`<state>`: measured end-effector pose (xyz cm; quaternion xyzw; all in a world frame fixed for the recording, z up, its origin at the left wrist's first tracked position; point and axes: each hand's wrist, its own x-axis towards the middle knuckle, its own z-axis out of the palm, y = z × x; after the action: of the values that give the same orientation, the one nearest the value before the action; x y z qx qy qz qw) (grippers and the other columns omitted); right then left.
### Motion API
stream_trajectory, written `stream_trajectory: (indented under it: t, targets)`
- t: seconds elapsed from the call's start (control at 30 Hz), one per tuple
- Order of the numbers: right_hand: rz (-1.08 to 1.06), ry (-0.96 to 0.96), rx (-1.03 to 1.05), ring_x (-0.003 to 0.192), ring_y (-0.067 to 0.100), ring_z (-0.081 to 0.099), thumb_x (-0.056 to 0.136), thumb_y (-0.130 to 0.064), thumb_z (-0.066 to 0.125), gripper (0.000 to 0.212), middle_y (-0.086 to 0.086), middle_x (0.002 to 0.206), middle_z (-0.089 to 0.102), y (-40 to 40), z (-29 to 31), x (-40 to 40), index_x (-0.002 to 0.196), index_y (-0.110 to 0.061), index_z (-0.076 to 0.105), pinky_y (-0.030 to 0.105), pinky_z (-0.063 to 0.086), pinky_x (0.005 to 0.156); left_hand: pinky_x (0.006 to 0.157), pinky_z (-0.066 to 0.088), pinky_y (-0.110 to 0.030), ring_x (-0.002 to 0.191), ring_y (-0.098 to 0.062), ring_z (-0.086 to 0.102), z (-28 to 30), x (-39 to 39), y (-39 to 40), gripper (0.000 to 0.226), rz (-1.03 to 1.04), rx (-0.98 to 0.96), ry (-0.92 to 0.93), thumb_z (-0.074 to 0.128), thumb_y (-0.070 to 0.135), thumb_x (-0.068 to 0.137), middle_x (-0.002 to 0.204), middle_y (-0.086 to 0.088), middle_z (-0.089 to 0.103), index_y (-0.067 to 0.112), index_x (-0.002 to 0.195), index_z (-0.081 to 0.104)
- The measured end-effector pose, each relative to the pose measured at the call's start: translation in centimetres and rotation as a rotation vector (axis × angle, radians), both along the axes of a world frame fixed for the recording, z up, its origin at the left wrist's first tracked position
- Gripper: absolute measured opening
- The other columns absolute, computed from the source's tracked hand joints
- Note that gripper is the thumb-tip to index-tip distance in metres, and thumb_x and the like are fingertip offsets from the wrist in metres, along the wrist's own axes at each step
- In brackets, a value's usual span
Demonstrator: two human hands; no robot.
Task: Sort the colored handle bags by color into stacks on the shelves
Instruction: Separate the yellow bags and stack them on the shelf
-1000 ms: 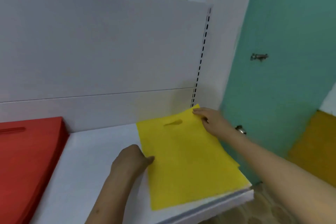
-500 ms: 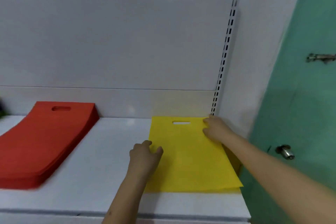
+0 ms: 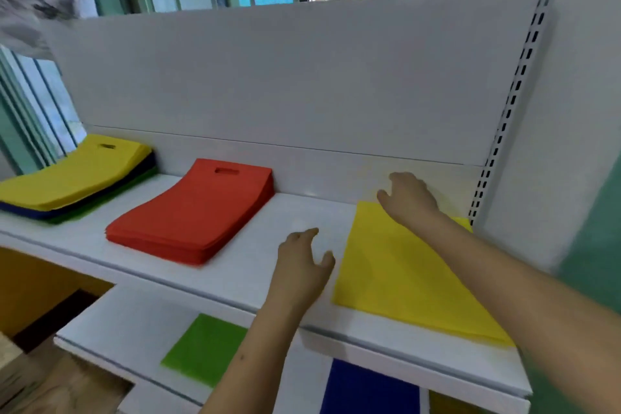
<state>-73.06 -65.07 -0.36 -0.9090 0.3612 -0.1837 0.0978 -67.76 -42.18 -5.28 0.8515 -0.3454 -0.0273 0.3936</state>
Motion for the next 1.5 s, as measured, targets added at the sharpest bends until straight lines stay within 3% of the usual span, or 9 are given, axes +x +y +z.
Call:
stream_trajectory:
  t: [0.1, 0.33, 0.6, 0.7, 0.8, 0.97, 1.13, 1.33, 1.5]
  targets:
    - [0.161, -0.145, 0.056, 0.130, 0.035, 0.041, 0.098, -0.037, 0.046, 0.054, 0.018, 0.142, 0.045, 6.5, 2.4, 6.4, 0.140, -0.005, 0.042, 0.041, 0.038, 0.105, 0.105, 0.029, -0.021, 0.134, -0.013, 0.039, 1.1, 2.8, 5.1, 0.053, 0.036, -0.073, -0.063, 0.058, 0.030, 0.094, 0.144, 0.002, 0.044, 0.021, 0.144, 0.044]
    - [0.441, -0.286, 0.067, 0.129, 0.032, 0.046, 0.096, -0.029, 0.052, 0.048, 0.017, 0.139, 0.051, 25.0, 4.5, 21.9, 0.137, -0.004, 0.048, 0.038, 0.036, 0.107, 0.105, 0.033, -0.022, 0.128, -0.008, 0.044, 4.2, 12.0, 19.9, 0.047, 0.226, -0.238, -0.157, 0.054, 0.030, 0.095, 0.137, 0.007, 0.048, 0.024, 0.141, 0.047]
    - [0.634, -0.274, 0.047, 0.115, 0.035, 0.049, 0.095, -0.030, 0.051, 0.039, 0.017, 0.126, 0.055, 38.0, 3.3, 34.7, 0.126, -0.007, 0.050, 0.040, 0.042, 0.091, 0.105, 0.037, -0.022, 0.125, -0.002, 0.044, 3.4, 21.9, 33.6, 0.041, 0.451, -0.272, -0.118, 0.051, 0.032, 0.098, 0.137, 0.013, 0.049, 0.029, 0.139, 0.047]
    - [0.648, -0.241, 0.053, 0.121, 0.036, 0.045, 0.096, -0.034, 0.050, 0.046, 0.016, 0.131, 0.049, 40.0, 3.1, 39.5, 0.132, -0.006, 0.044, 0.042, 0.043, 0.091, 0.104, 0.040, -0.024, 0.124, -0.003, 0.045, 3.2, 26.0, 36.2, 0.040, 0.513, -0.287, -0.100, 0.052, 0.033, 0.098, 0.135, 0.013, 0.051, 0.031, 0.138, 0.047]
    - [0.605, -0.131, 0.010, 0.137, 0.035, 0.031, 0.098, -0.042, 0.047, 0.071, 0.015, 0.154, 0.028, 41.3, 2.9, 44.8, 0.151, -0.003, 0.019, 0.045, 0.037, 0.104, 0.103, 0.041, -0.025, 0.123, -0.003, 0.046, 3.1, 30.9, 37.7, 0.039, 0.542, -0.314, -0.084, 0.053, 0.032, 0.098, 0.134, 0.013, 0.052, 0.030, 0.136, 0.049]
    - [0.449, 0.090, -0.063, 0.140, 0.042, 0.023, 0.094, -0.056, 0.045, 0.090, 0.017, 0.160, 0.010, 41.4, 2.6, 53.9, 0.154, -0.006, 0.001, 0.049, 0.031, 0.107, 0.103, 0.040, -0.025, 0.126, -0.006, 0.045, 3.0, 39.9, 38.3, 0.041, 0.558, -0.314, -0.088, 0.053, 0.035, 0.098, 0.135, 0.010, 0.051, 0.027, 0.138, 0.049]
    - [0.268, 0.252, -0.150, 0.143, 0.044, 0.015, 0.092, -0.060, 0.048, 0.097, 0.024, 0.159, 0.002, 39.3, 1.5, 61.2, 0.152, 0.000, 0.001, 0.054, 0.020, 0.115, 0.097, 0.033, -0.021, 0.129, -0.010, 0.041, 3.5, 50.4, 38.1, 0.046, 0.589, -0.244, -0.138, 0.054, 0.039, 0.097, 0.141, 0.006, 0.045, 0.024, 0.140, 0.047]
    - [0.187, 0.220, -0.246, 0.146, 0.038, 0.012, 0.094, -0.056, 0.044, 0.094, 0.023, 0.160, 0.002, 37.5, -0.5, 65.4, 0.151, 0.005, 0.001, 0.048, 0.022, 0.116, 0.113, 0.028, -0.037, 0.144, -0.023, 0.025, 2.2, 60.6, 38.3, 0.066, 0.692, -0.071, -0.207, 0.055, 0.048, 0.093, 0.153, -0.007, 0.035, 0.016, 0.148, 0.037]
    - [0.091, 0.181, -0.282, 0.148, 0.034, 0.007, 0.099, -0.056, 0.027, 0.086, 0.023, 0.160, 0.003, 37.1, -2.9, 66.7, 0.151, 0.007, -0.001, 0.047, 0.015, 0.119, 0.122, 0.005, -0.045, 0.151, -0.023, 0.003, -0.9, 65.1, 38.2, 0.082, 0.594, 0.204, -0.133, 0.029, 0.067, 0.091, 0.164, -0.006, 0.009, 0.018, 0.156, 0.017]
